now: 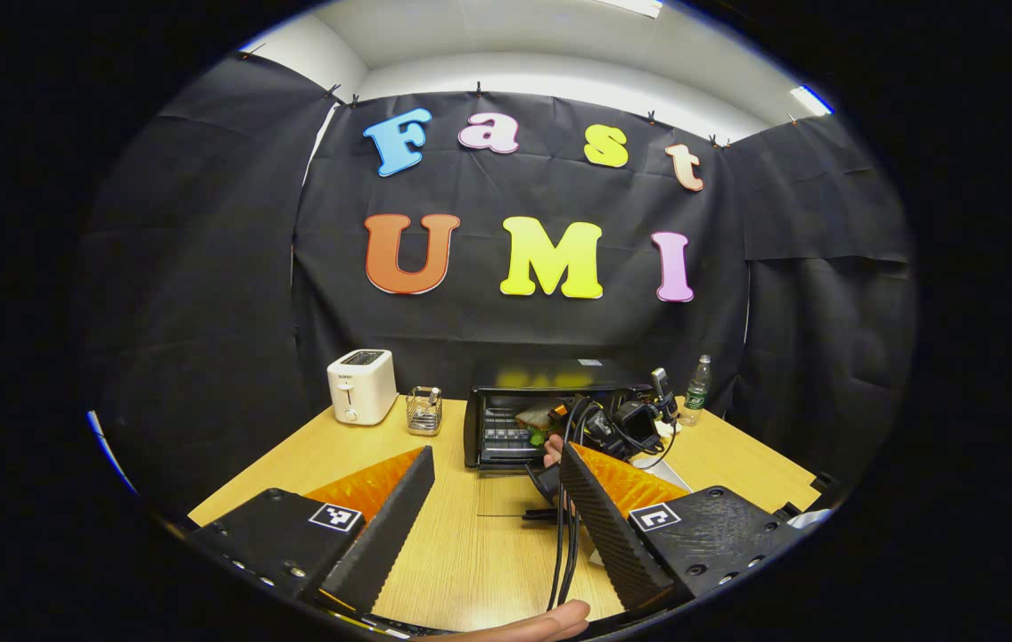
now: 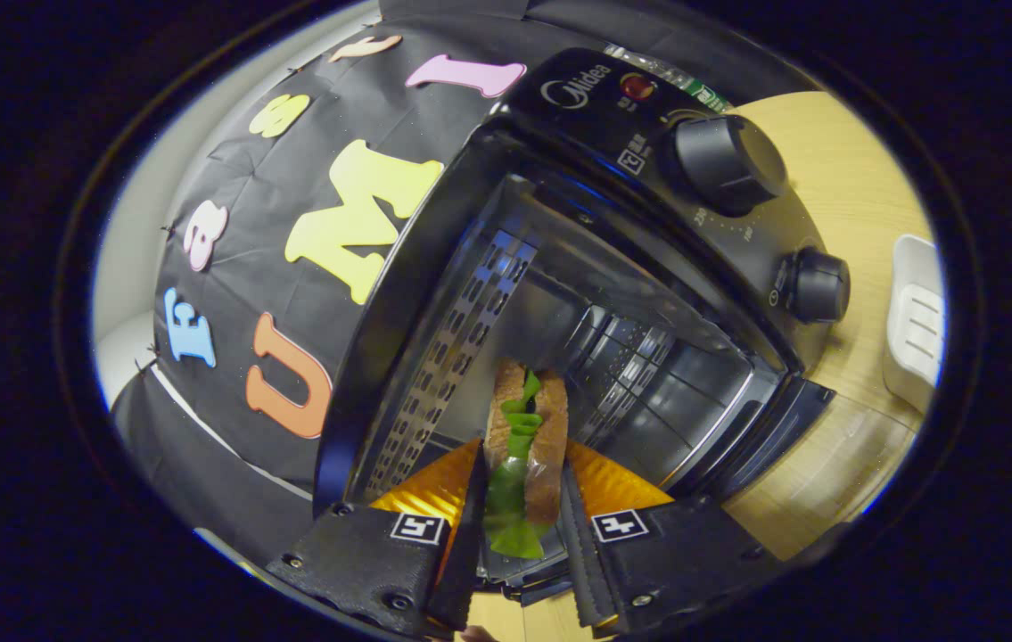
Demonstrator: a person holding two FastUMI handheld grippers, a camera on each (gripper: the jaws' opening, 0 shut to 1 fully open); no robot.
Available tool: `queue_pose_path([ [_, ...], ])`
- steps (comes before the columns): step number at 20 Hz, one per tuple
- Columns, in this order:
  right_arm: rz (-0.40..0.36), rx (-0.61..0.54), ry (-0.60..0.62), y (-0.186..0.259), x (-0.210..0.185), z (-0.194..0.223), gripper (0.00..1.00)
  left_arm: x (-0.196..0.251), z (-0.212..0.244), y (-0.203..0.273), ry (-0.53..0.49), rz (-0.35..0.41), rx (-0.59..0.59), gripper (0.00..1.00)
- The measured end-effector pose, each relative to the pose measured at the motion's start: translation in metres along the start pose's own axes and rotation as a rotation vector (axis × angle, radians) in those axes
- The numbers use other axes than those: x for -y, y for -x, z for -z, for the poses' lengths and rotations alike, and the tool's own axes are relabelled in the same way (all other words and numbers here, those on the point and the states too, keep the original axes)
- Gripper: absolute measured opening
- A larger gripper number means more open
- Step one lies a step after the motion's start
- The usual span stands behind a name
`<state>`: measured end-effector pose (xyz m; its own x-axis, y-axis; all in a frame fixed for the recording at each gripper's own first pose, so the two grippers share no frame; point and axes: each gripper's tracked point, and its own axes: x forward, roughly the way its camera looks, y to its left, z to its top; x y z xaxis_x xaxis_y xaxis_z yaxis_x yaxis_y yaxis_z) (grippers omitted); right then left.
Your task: Open the electric oven with the left hand, put the food in, and close the electric oven.
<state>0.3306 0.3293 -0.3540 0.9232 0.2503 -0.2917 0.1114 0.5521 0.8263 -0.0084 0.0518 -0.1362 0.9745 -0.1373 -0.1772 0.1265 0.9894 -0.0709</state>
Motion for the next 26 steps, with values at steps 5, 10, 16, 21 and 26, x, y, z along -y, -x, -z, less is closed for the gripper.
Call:
queue_pose_path([
  [5, 0.062, -0.031, 0.171, -0.004, 0.004, 0.004, 0.54, -0.002, 0.001, 0.000, 0.006, -0.006, 0.003, 0.94],
  [10, 0.103, -0.131, 0.393, -0.008, 0.004, 0.024, 0.86, -0.005, 0.008, -0.003, 0.007, -0.009, -0.014, 0.94],
  [16, 0.231, -0.210, 0.768, -0.006, 0.018, 0.028, 0.95, -0.011, 0.013, -0.001, 0.008, -0.026, -0.029, 0.93],
  [21, 0.325, -0.380, 0.969, -0.002, 0.030, 0.037, 0.96, -0.019, 0.012, 0.003, 0.009, -0.046, -0.023, 0.94],
  [26, 0.359, -0.497, 1.032, 0.018, 0.028, 0.037, 0.92, -0.025, 0.013, 0.007, 0.001, -0.062, -0.025, 0.94],
])
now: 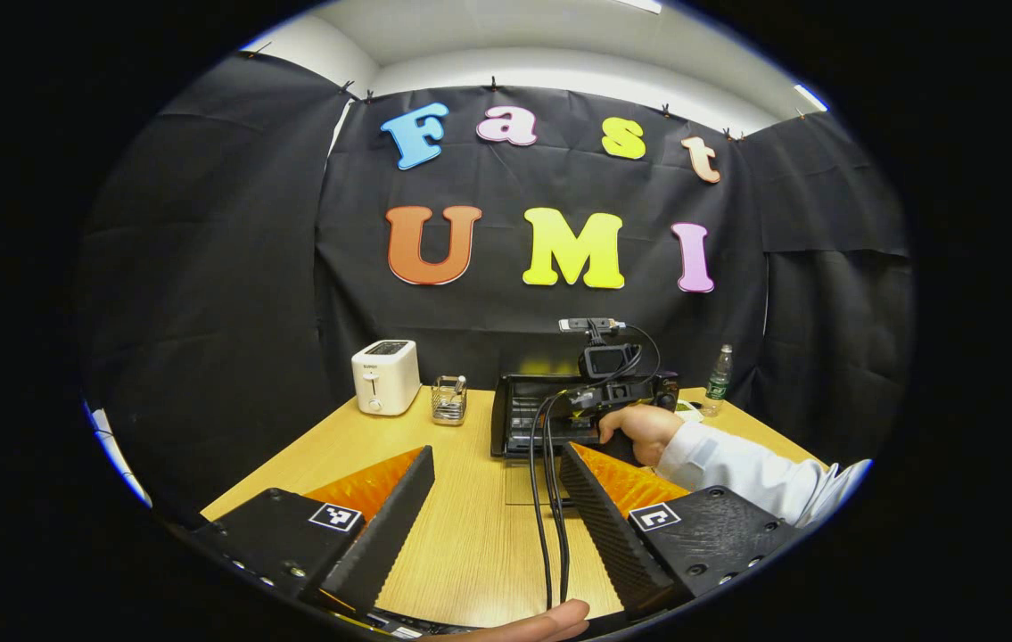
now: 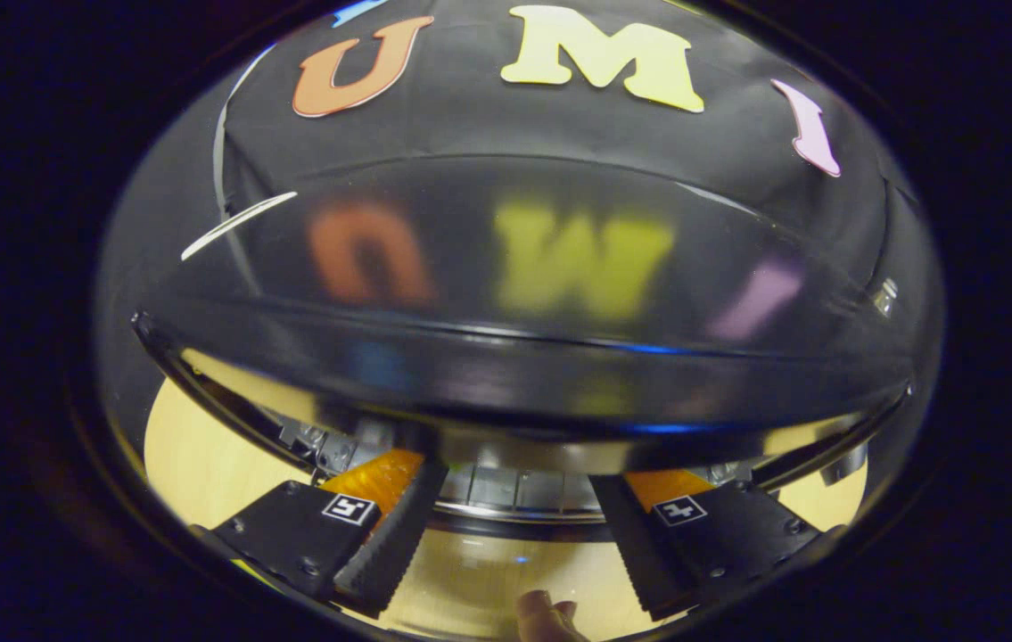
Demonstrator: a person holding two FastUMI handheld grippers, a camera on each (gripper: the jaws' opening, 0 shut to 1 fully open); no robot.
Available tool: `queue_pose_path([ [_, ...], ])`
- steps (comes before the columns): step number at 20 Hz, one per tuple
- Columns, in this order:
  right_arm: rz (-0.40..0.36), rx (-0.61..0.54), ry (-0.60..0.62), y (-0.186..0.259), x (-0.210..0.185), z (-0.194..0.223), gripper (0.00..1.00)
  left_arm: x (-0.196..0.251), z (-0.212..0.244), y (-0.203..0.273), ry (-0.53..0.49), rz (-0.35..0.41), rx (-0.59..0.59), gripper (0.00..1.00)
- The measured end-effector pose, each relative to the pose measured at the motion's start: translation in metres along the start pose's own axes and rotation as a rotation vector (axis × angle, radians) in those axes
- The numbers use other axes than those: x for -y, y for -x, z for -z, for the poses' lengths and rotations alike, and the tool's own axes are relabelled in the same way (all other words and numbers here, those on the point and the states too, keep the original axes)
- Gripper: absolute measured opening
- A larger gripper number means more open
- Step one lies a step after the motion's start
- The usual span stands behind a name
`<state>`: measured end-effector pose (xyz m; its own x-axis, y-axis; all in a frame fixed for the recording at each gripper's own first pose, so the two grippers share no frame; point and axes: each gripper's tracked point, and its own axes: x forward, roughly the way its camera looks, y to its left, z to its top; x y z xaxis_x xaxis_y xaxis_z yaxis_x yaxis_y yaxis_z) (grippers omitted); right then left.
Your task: Open the electric oven with the left hand, put the food in, and close the electric oven.
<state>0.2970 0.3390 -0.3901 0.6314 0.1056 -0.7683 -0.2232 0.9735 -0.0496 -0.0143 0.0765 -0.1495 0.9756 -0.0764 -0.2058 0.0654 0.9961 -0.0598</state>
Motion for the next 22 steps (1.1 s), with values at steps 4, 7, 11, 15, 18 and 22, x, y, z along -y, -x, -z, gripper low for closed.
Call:
queue_pose_path([
  [4, -0.043, -0.072, 0.017, 0.018, 0.003, 0.011, 0.99, -0.003, 0.006, 0.003, 0.018, -0.007, -0.019, 0.93],
  [7, -0.070, -0.042, -0.011, 0.038, 0.008, 0.007, 0.99, -0.003, 0.011, 0.002, 0.030, -0.007, -0.030, 0.94],
  [11, -0.128, 0.057, -0.033, 0.089, 0.010, -0.002, 0.98, -0.005, 0.022, -0.003, 0.032, -0.017, -0.054, 0.93],
  [15, -0.189, 0.212, -0.024, 0.159, 0.013, -0.012, 0.96, -0.002, 0.036, -0.013, 0.039, -0.022, -0.099, 0.93],
  [18, -0.201, 0.355, 0.007, 0.219, 0.020, -0.022, 0.95, 0.006, 0.041, -0.024, 0.043, -0.004, -0.122, 0.94],
  [22, -0.194, 0.530, -0.002, 0.289, 0.041, -0.033, 0.95, 0.009, 0.045, -0.041, 0.016, -0.004, -0.140, 0.93],
])
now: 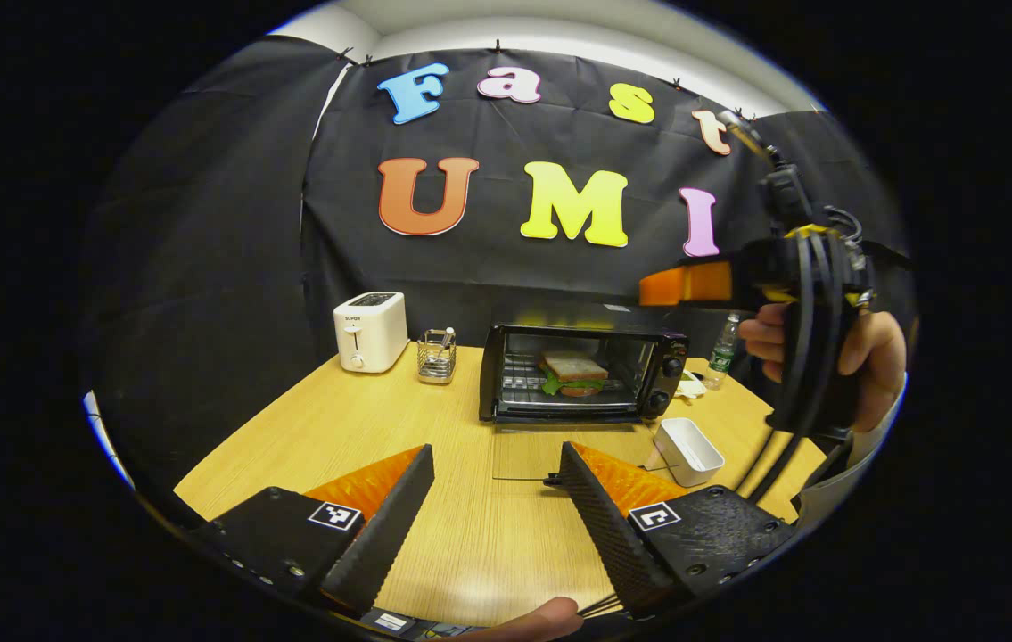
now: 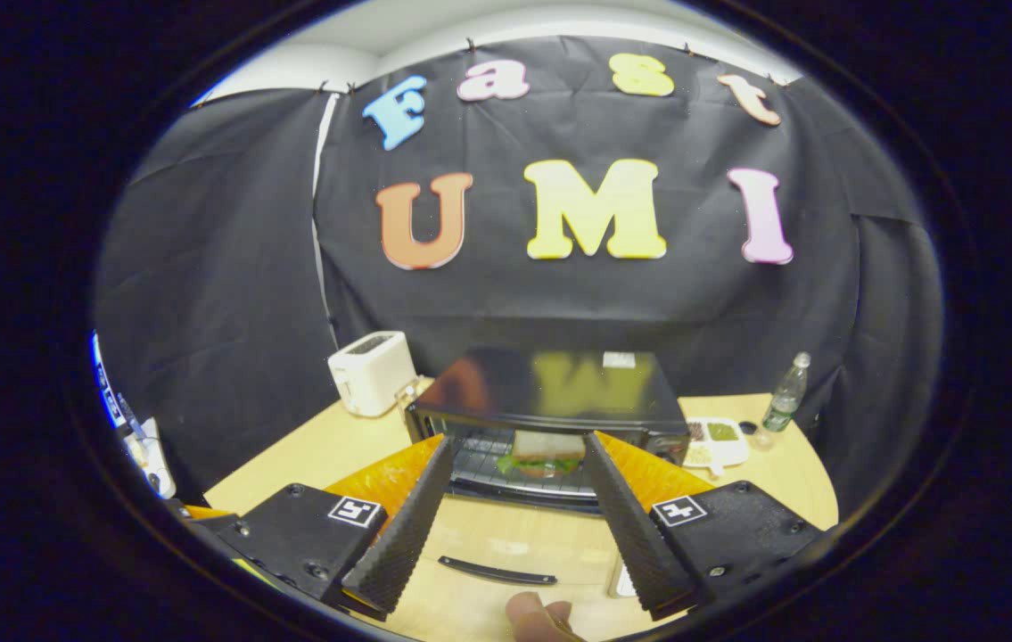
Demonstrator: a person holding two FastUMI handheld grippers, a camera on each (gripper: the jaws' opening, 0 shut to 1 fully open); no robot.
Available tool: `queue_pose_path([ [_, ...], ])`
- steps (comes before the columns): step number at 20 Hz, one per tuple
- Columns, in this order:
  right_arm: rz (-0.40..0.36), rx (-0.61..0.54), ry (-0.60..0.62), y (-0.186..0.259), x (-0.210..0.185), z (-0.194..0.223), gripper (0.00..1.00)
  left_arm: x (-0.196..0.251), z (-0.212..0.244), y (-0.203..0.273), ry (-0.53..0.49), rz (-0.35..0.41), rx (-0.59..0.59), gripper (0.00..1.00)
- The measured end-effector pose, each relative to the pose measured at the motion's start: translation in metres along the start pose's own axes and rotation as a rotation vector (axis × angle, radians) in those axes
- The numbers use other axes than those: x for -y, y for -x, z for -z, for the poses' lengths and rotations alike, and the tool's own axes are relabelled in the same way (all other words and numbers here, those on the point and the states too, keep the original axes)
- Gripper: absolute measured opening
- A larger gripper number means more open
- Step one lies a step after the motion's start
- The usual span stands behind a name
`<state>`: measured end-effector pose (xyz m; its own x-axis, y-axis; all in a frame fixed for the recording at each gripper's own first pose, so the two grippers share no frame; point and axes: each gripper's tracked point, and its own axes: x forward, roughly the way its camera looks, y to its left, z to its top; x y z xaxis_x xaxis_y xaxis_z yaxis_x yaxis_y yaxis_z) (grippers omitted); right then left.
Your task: Open the electric oven with the left hand, put the food in, and close the electric oven.
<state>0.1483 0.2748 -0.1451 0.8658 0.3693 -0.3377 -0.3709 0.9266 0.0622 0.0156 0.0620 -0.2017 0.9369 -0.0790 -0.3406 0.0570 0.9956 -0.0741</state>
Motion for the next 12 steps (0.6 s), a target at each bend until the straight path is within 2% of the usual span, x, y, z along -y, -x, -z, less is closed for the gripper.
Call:
queue_pose_path([
  [2, -0.011, 0.065, -0.019, 0.029, 0.006, -0.016, 0.95, 0.007, 0.000, -0.010, -0.005, -0.002, 0.010, 0.93],
  [4, -0.010, 0.131, -0.011, 0.055, 0.013, -0.034, 0.95, 0.027, 0.008, -0.024, 0.001, 0.038, 0.000, 0.92],
  [6, 0.018, 0.202, -0.001, 0.081, 0.028, -0.051, 0.95, 0.049, 0.027, -0.036, -0.010, 0.075, -0.052, 0.92],
  [8, 0.056, 0.258, -0.005, 0.100, 0.048, -0.063, 0.95, 0.062, 0.046, -0.050, -0.041, 0.081, -0.110, 0.92],
  [12, 0.071, 0.282, -0.025, 0.122, 0.076, -0.064, 0.95, 0.096, 0.093, -0.076, -0.061, 0.119, -0.232, 0.93],
])
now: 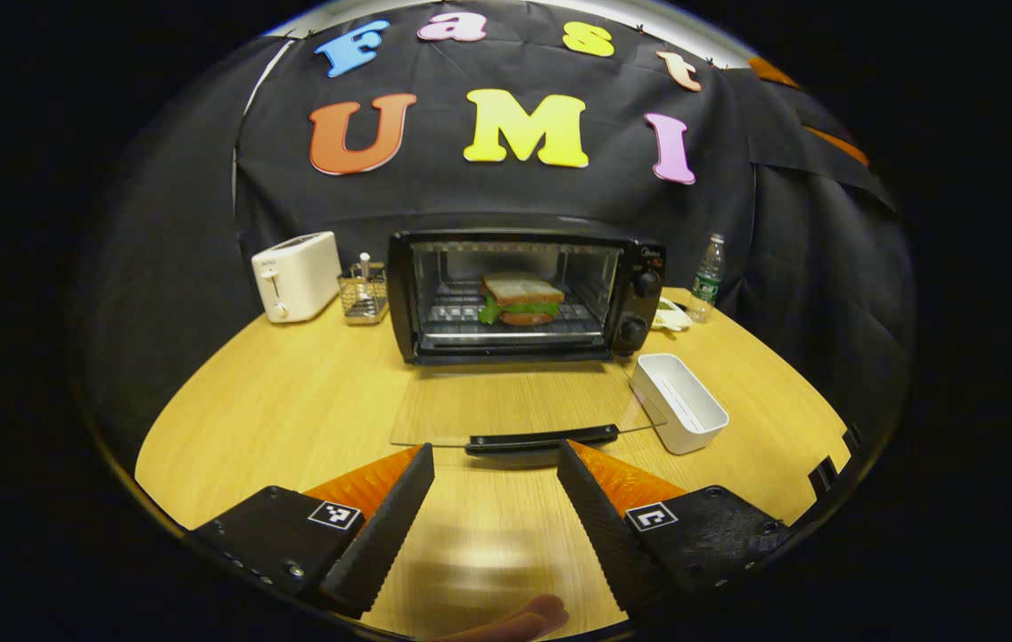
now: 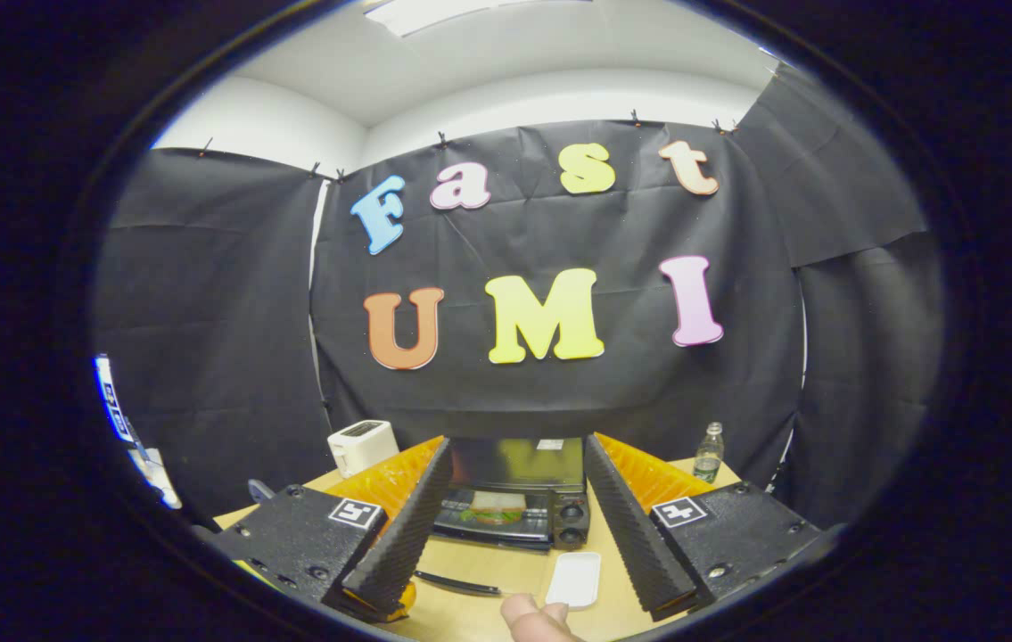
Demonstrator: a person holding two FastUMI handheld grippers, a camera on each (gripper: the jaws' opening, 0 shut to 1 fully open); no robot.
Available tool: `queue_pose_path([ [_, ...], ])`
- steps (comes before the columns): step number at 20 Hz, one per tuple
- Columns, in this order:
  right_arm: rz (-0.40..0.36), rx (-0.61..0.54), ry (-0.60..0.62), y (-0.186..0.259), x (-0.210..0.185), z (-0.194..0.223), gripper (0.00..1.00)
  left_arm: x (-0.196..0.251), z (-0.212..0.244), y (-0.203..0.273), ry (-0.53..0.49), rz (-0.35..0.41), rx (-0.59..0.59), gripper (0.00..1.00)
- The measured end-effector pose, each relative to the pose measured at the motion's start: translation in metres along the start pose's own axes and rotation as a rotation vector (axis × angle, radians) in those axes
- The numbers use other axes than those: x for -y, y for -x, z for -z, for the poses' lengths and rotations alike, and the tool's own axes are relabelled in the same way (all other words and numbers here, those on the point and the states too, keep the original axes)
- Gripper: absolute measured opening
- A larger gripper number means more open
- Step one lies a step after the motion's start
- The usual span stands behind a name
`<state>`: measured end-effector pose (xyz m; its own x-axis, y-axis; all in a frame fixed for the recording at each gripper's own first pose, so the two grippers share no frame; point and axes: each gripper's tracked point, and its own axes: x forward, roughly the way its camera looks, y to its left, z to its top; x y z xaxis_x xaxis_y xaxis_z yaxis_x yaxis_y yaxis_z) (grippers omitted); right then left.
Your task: Open the electric oven with the left hand, put the food in, and close the electric oven.
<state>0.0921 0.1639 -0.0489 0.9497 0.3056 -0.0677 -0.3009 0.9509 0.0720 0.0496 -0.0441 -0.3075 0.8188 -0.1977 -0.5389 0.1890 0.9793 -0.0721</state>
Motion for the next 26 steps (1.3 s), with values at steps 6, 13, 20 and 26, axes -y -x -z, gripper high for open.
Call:
queue_pose_path([
  [6, 0.109, 0.092, 0.030, 0.030, 0.052, -0.018, 0.95, 0.024, 0.031, -0.037, 0.030, 0.002, -0.126, 0.93],
  [13, 0.162, 0.151, -0.010, 0.051, 0.088, -0.018, 0.95, 0.032, 0.034, -0.062, -0.034, -0.023, -0.165, 0.93],
  [20, 0.185, 0.142, -0.030, 0.054, 0.113, -0.012, 0.95, 0.030, 0.035, -0.070, -0.030, -0.062, -0.210, 0.92],
  [26, 0.223, 0.160, 0.016, 0.058, 0.120, -0.011, 0.95, 0.031, 0.019, -0.064, -0.034, -0.057, -0.188, 0.92],
])
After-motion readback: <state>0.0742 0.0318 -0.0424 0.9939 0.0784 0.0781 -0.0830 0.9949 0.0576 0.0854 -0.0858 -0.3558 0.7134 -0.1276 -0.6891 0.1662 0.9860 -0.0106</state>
